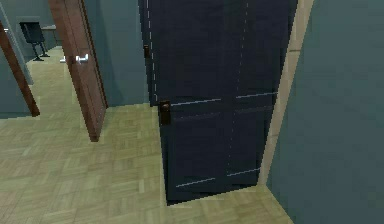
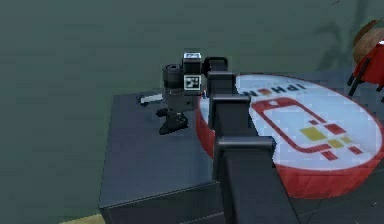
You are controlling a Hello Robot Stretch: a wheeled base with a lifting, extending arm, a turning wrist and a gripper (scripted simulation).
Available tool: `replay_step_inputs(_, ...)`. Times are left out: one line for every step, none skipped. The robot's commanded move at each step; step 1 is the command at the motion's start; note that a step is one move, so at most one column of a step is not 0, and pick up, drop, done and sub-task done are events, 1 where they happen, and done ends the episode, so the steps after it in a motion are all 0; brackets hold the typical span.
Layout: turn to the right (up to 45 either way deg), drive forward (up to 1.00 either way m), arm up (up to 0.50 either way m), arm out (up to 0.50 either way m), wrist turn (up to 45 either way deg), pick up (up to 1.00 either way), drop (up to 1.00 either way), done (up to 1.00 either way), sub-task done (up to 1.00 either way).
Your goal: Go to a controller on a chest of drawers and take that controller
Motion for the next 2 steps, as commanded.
replay_step_inputs(0.0,0.0,-0.1,0.0,0.0,0.0,0.0,0.0,0.0)
replay_step_inputs(0.0,0.0,0.0,0.0,0.0,1.0,0.0,0.0,0.0)
